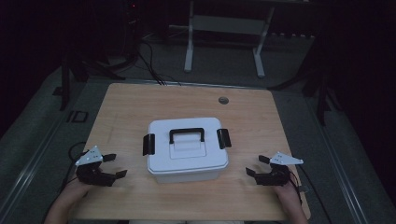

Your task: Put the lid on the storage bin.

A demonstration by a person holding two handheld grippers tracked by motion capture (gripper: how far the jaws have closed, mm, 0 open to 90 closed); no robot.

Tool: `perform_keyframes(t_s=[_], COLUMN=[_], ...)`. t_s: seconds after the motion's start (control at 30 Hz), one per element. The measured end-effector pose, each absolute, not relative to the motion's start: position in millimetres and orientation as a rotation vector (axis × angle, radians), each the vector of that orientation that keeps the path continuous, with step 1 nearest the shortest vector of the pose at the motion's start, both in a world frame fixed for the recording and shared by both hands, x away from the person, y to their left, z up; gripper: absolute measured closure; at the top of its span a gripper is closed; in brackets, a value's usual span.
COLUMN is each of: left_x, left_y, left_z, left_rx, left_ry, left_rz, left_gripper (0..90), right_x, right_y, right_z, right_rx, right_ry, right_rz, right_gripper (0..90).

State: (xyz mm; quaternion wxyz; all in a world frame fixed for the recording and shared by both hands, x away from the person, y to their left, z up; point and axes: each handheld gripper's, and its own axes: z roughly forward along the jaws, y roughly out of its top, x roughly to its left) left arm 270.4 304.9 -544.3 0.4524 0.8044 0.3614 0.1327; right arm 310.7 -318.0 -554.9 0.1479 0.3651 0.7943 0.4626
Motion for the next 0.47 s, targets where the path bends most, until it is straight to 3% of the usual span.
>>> perform_keyframes(t_s=[0.23,0.47], left_x=[264.5,261.8], left_y=[315.6,312.9], left_z=[-544.9,-550.0], left_rx=[1.864,1.874], left_ry=[0.964,0.983], left_rz=[0.460,0.483], left_gripper=[13.9,13.9], right_x=[309.9,308.9], right_y=[-317.0,-316.3], right_z=[-555.0,-555.1], right_rx=[1.052,1.051], right_ry=[2.283,2.284], right_rz=[1.318,1.311], right_gripper=[14.2,14.2])
